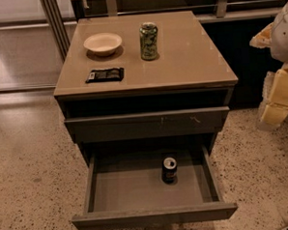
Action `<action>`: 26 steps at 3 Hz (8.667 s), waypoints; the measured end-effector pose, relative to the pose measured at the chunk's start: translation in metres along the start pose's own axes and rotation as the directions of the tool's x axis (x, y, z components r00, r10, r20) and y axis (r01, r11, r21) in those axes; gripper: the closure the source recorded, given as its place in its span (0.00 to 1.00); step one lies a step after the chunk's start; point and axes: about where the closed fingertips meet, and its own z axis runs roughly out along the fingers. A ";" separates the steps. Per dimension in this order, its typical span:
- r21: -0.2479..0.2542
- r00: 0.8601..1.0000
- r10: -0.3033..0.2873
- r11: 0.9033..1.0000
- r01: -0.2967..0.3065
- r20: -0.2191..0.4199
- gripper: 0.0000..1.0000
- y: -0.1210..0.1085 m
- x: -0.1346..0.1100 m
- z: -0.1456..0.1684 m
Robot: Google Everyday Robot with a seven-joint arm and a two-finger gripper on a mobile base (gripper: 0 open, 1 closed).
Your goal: Pick pepsi can from middle drawer and place on counter
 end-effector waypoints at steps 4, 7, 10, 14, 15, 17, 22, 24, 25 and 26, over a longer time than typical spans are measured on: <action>-0.012 0.983 0.051 0.999 -0.050 0.175 0.64 -0.016 -0.003 0.129; -0.030 0.963 0.075 0.997 -0.069 0.260 1.00 -0.027 -0.015 0.206; -0.057 0.960 0.078 0.996 -0.065 0.268 1.00 0.007 0.027 0.350; -0.117 0.912 0.186 0.981 -0.153 0.365 1.00 0.043 0.057 0.491; -0.112 0.892 0.205 0.978 -0.174 0.403 0.81 0.045 0.065 0.507; -0.127 0.818 0.244 0.970 -0.208 0.521 0.35 0.042 0.062 0.540; -0.208 0.730 0.188 0.976 -0.064 0.657 0.00 0.025 -0.024 0.602; -0.209 0.730 0.187 0.976 -0.062 0.658 0.42 0.025 -0.025 0.602; -0.209 0.730 0.187 0.976 -0.062 0.658 0.65 0.025 -0.025 0.602; -0.210 0.730 0.187 0.976 -0.061 0.658 0.88 0.026 -0.026 0.602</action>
Offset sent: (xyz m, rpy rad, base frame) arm 0.0225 -0.0033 -0.0321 0.0309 -0.0569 -0.0102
